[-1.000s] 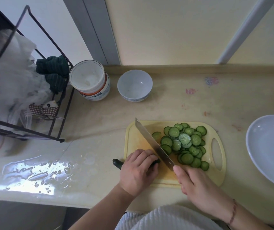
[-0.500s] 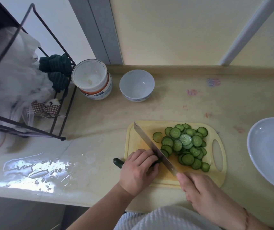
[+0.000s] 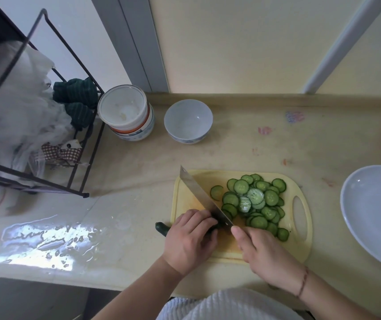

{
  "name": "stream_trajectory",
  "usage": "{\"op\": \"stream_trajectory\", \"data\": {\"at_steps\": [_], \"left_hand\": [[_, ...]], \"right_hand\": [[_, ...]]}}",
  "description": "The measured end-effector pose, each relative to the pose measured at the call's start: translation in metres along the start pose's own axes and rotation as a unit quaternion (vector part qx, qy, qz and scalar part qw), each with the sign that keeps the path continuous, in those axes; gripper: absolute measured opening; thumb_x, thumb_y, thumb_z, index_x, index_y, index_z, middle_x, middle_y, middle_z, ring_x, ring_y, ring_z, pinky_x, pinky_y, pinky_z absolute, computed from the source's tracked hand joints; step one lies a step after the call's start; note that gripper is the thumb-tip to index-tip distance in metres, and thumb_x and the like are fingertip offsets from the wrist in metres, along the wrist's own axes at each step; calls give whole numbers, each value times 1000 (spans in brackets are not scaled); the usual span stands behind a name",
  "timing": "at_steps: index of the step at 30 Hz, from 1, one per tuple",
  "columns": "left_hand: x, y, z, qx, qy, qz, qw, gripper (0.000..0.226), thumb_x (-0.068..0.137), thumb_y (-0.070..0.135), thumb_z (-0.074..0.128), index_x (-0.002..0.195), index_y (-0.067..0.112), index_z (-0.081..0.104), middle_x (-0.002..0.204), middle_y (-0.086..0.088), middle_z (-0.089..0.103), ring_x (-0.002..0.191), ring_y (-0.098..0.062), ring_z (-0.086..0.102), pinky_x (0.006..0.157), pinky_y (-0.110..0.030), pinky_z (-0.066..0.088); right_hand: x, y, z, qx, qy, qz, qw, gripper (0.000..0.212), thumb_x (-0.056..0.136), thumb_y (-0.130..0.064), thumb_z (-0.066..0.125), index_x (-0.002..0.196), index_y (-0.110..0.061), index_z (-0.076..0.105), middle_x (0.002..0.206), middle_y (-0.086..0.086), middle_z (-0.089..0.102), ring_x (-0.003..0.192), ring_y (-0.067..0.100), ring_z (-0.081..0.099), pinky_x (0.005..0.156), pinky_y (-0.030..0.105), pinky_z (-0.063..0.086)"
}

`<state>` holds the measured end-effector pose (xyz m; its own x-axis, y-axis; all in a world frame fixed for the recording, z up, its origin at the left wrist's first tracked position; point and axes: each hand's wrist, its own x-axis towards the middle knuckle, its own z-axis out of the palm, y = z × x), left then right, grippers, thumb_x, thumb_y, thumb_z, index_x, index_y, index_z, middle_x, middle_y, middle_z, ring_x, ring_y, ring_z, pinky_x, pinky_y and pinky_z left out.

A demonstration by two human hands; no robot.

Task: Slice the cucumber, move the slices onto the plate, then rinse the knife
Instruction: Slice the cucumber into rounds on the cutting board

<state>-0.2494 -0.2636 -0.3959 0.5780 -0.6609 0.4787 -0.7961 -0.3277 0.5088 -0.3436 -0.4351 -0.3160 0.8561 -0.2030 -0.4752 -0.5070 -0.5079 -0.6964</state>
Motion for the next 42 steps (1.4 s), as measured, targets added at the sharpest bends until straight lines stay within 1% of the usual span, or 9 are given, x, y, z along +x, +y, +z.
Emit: {"op": "stream_trajectory", "data": {"at_steps": [4,15,18,23,26,29,32,38,42], "left_hand": [[-1,-1,0,5,2,6,1000,14,87,15,76,99,11,71,105,0,67,91,-23,64,80,-35,56],[-2,-2,1,8,2,10,1000,10,87,15,77,95,10,73,102,0,69,91,-22,64,81,-32,56],[-2,-2,1,0,5,11,1000,10,87,13,77,96,11,72,102,-1,69,91,-22,65,80,-33,56],[-2,-4,1,-9,8,14,1000,10,89,13,75,98,11,70,102,-1,69,91,-23,65,80,-33,56],[-2,-4,1,-10,3,14,1000,9,89,13,74,96,10,71,102,-2,69,91,-24,65,80,-34,56],[-3,-5,3,-7,4,11,1000,10,88,13,76,96,10,72,103,-2,70,90,-24,65,79,-35,57],[-3,-4,3,-7,6,8,1000,10,88,13,77,97,10,71,103,-2,70,90,-25,66,79,-36,57],[0,0,-2,-8,7,2,1000,12,86,14,77,96,10,70,100,-2,67,89,-23,65,80,-33,56],[0,1,-4,-6,2,-8,1000,11,83,13,77,92,8,72,98,-3,66,89,-21,63,82,-28,54]], "right_hand": [[-6,1,-7,19,-4,23,1000,59,84,-66,22,66,-15,45,46,-4,37,39,7,35,48,27,33],[-33,-17,-10,55,11,-3,998,69,78,-70,28,68,-5,45,48,1,39,44,8,34,51,27,29],[-37,-13,-10,46,-1,9,999,73,79,-73,25,70,-5,47,52,2,42,47,7,36,54,37,34],[-34,-8,-8,24,1,-2,1000,86,72,-89,15,67,-9,48,56,8,49,50,12,44,59,37,41],[-28,-11,-5,18,9,-11,1000,77,79,-80,18,65,-10,48,59,14,53,55,21,50,62,40,43],[-15,-13,3,14,11,-1,1000,63,84,-66,24,66,-11,50,57,9,54,58,19,56,66,41,46],[-3,-13,11,-3,12,-6,1000,68,82,-68,22,73,-10,55,62,10,62,64,20,62,68,42,48],[1,-5,-1,23,-9,24,999,55,87,-61,27,67,-14,47,49,-3,44,40,6,41,49,25,36],[-3,-3,-4,36,-8,35,999,53,88,-61,29,66,-16,46,42,-6,40,38,5,36,47,22,31]]}}
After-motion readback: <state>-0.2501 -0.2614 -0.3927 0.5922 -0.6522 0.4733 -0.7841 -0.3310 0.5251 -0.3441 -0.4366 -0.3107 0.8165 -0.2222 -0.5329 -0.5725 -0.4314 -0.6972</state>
